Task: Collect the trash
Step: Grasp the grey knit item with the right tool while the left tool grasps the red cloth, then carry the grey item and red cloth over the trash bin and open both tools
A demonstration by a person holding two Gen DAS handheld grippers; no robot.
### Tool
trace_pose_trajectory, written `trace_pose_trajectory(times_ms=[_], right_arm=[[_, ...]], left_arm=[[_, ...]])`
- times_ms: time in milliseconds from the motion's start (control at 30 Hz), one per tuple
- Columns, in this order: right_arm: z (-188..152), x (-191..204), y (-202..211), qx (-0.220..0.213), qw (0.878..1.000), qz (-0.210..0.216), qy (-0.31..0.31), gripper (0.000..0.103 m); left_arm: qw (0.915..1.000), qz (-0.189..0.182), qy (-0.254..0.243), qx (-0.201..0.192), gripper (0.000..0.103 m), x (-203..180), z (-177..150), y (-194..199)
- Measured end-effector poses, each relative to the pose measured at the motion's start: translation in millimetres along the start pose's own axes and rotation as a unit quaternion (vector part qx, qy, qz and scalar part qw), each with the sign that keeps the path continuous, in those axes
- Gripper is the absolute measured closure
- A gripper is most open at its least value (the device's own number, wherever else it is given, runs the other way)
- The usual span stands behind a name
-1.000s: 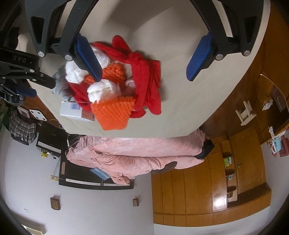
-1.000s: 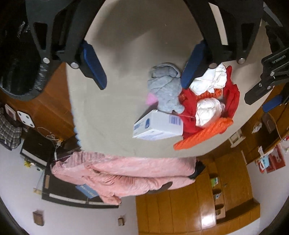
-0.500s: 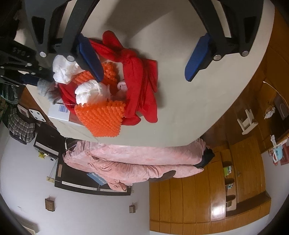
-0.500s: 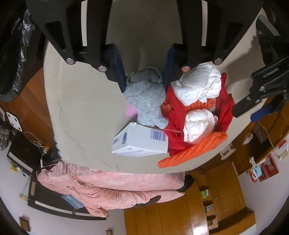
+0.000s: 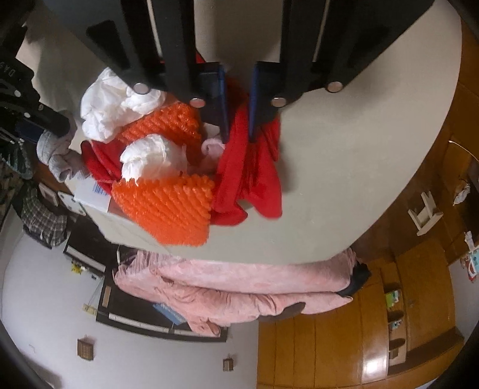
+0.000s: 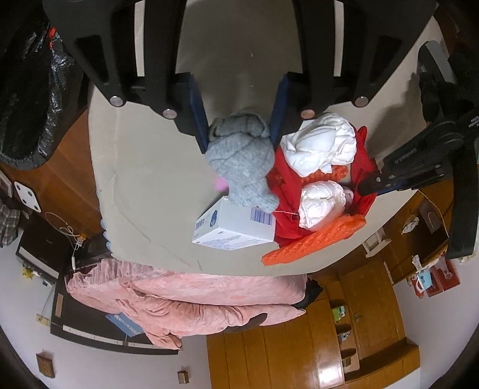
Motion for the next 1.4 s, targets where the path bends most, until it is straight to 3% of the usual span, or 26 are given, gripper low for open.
trace_pose_trajectory(times_ms=[133,467,833,1400], right_arm=[[3.6,1.7,9.6,-0.009,1.000,0.004,0.001,0.065],[14.1,6.5,33.8,-0.033,0.999,0.009,0.003,0.065],[23.9,15.3,67.1,-0.063,0.998,0.012,0.008,0.065],[19.8,7.3,117.4,-0.092,0.996,0.005,-0.003,0.065]], left_arm=[[0.9995,0.006,0.010,-0.029,0.095,6.4,6.0,19.3],[0.9976,0.006,0.039,-0.056,0.095,14.2,16.6,63.5],[0.9962,-0.005,0.025,-0.084,0.095,-5.1,26.6,99.0],[0.9922,-0.050,0.007,-0.114,0.095,-41.8,25.8,151.6]])
Point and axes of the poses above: each gripper's, at about its wrist camera, not at the fingertips, and y roughly against the way its jaws point, x to its left, z to its top, the point moved 8 cm from there along -y, roughly the way its jaws point, and after that the axes turned 11 degrees about z, right-handed, at the moved point
